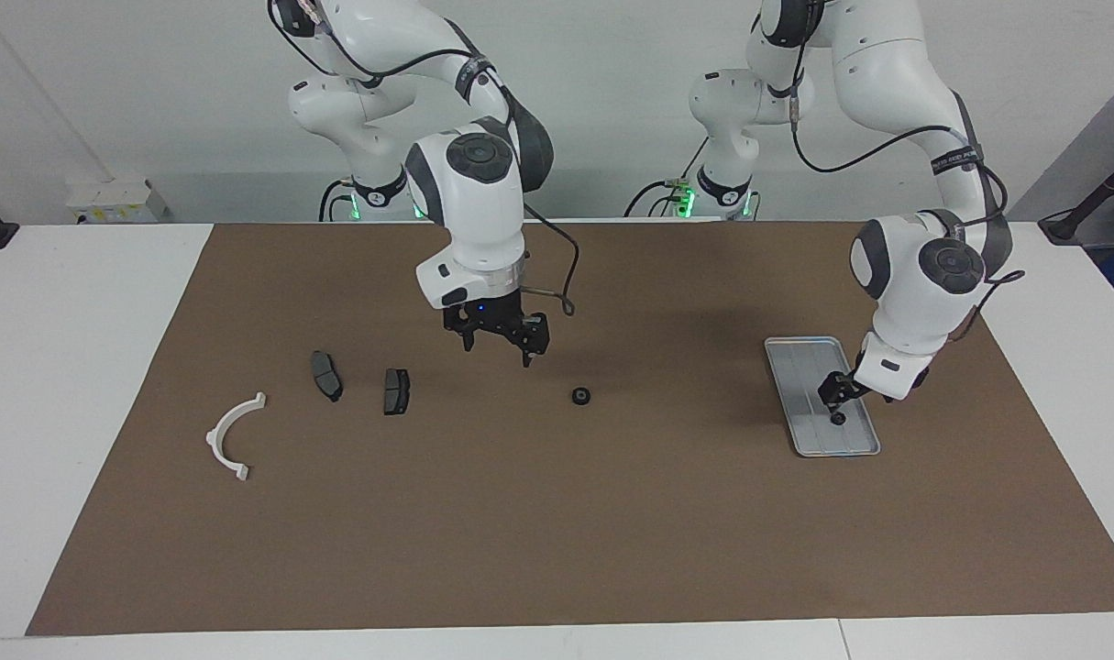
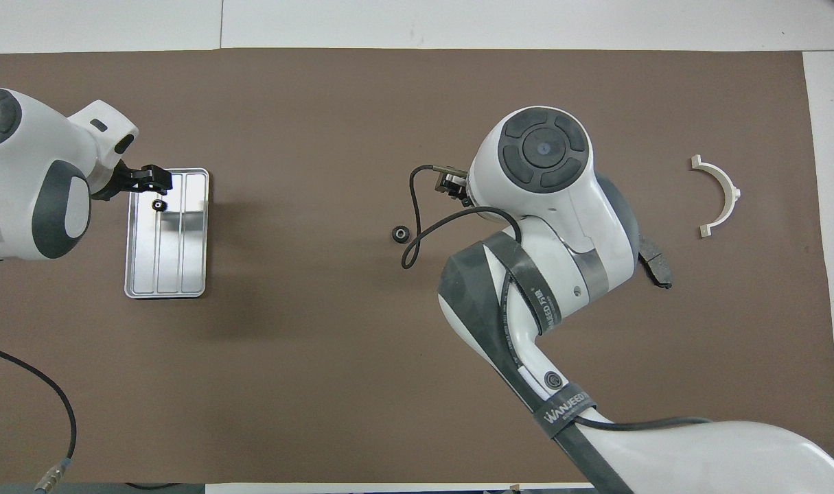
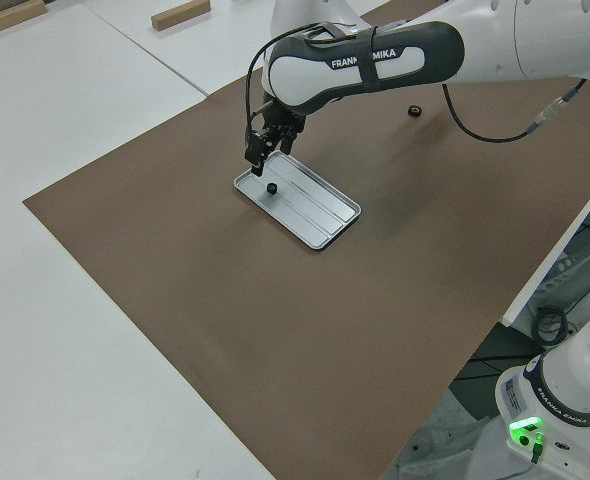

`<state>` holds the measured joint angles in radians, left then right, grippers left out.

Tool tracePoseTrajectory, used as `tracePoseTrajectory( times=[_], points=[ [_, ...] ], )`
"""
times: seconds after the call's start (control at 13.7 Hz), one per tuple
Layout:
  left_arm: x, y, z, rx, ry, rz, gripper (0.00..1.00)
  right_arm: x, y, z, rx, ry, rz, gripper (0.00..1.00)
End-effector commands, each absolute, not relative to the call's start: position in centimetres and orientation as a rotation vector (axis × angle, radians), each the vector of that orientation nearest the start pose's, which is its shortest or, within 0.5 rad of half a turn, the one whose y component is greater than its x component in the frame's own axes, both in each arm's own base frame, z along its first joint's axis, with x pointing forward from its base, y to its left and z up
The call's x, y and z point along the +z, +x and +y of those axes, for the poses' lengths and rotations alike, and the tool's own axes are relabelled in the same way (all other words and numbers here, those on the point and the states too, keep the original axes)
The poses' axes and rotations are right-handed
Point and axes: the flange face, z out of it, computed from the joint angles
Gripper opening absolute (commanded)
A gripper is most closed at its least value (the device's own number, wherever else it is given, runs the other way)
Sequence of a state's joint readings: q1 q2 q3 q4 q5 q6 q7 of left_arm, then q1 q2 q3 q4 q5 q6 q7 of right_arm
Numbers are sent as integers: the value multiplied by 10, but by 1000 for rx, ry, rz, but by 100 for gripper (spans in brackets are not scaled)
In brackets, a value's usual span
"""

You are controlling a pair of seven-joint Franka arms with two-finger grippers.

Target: Place bearing gear from tray to pile

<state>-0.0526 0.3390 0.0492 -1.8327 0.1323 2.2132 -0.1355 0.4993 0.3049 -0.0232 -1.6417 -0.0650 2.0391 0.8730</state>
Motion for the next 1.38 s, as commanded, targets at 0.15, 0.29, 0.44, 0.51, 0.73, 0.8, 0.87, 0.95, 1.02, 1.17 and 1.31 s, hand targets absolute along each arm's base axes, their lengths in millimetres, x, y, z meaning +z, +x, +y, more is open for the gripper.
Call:
tracePoseTrajectory(
  times=[0.15,0.29,0.44,0.51,0.73,0.8,0.87,0.95,1.02,1.17,1.31],
  points=[
    [332,630,-2,-97,-3034,-65,87,418,588,302,-201,-3191,174,100],
    [317,623,-3,-125,-3040,-60,82,412,587,302,-182,-3205,86,100],
    [308,622,-4,-127,-3042,-60,74,404,582,314,-170,-3210,53,100],
    [308,622,-2,-127,-3042,-63,65,400,576,328,-170,-3201,39,100],
    [306,622,3,-124,-3041,-74,59,388,574,353,-213,-3154,284,100],
    [305,622,3,-124,-3041,-74,59,381,578,356,-204,-3162,298,100],
    [304,622,3,-119,-3042,-74,59,371,580,360,-192,-3179,293,100],
    [301,622,3,-112,-3042,-73,58,359,573,377,-175,-3192,270,100],
    [298,621,3,-105,-3047,-86,59,348,572,381,-169,-3197,268,100],
    [297,621,3,-101,-3072,-126,59,340,578,378,-164,-3193,295,100],
    [296,621,3,-106,-3072,-124,56,355,589,388,-206,-3155,399,100]
  ],
)
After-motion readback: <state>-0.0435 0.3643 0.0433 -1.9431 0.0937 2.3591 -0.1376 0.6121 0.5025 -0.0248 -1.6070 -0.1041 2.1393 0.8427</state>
